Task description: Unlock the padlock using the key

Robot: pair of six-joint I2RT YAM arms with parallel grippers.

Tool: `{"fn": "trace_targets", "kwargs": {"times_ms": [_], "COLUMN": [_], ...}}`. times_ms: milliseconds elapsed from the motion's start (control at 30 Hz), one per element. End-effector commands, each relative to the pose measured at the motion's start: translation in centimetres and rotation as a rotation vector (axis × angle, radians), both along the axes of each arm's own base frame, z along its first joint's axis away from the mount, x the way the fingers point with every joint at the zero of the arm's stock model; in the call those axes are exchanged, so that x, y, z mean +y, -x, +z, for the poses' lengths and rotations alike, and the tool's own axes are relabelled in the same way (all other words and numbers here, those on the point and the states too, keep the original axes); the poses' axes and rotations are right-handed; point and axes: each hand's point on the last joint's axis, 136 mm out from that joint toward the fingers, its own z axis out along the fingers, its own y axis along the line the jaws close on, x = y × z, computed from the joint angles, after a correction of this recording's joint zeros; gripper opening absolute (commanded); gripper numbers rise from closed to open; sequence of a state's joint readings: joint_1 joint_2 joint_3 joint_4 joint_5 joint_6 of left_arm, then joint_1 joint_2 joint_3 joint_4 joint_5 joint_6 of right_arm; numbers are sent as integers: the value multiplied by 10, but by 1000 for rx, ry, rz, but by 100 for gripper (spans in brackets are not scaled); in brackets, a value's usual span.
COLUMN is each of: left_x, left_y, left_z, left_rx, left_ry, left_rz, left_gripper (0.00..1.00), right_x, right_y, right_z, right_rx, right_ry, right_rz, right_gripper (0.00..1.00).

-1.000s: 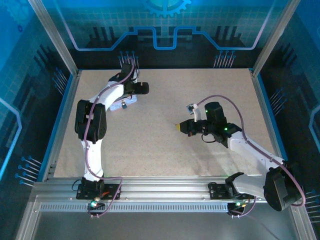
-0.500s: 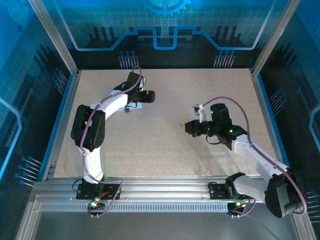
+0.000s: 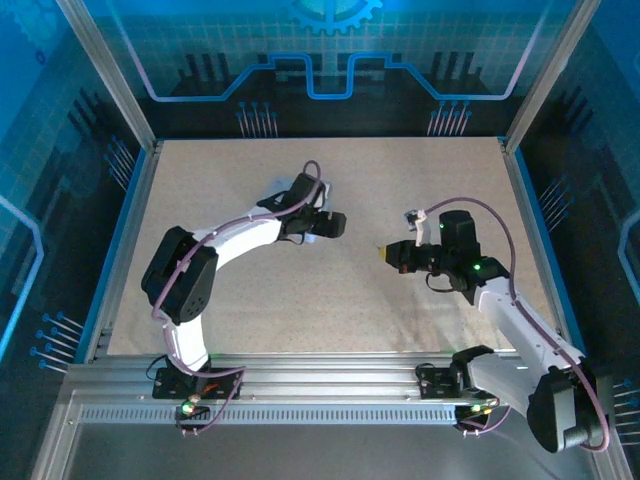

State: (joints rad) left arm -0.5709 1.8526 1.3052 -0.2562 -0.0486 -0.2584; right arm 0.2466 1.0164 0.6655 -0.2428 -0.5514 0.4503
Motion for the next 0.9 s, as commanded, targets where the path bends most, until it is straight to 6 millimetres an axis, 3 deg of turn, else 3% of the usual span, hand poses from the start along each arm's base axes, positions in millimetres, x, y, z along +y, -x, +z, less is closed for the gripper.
{"fn": "trace_targets", "kwargs": {"times_ms": [0, 400, 600, 867], "left_x": [-15, -89, -82, -59], "left_y": [46, 87, 83, 80], "left_z": [-31, -27, -1, 65], "left_rx": [176, 211, 126, -13], "left_ry": [-6, 96, 90, 181], "left_rz": [-34, -157, -168, -151], "left_gripper": [89, 86, 87, 91], "right_x": [-12, -35, -35, -30], "right_y": [5, 5, 7, 4], "right_z": [-10, -15, -20, -22], "right_rx": [35, 60, 72, 80], "right_ry": [16, 36, 37, 12], "right_rz": [-29, -106, -108, -100], "right_gripper": [0, 0, 0, 0]}}
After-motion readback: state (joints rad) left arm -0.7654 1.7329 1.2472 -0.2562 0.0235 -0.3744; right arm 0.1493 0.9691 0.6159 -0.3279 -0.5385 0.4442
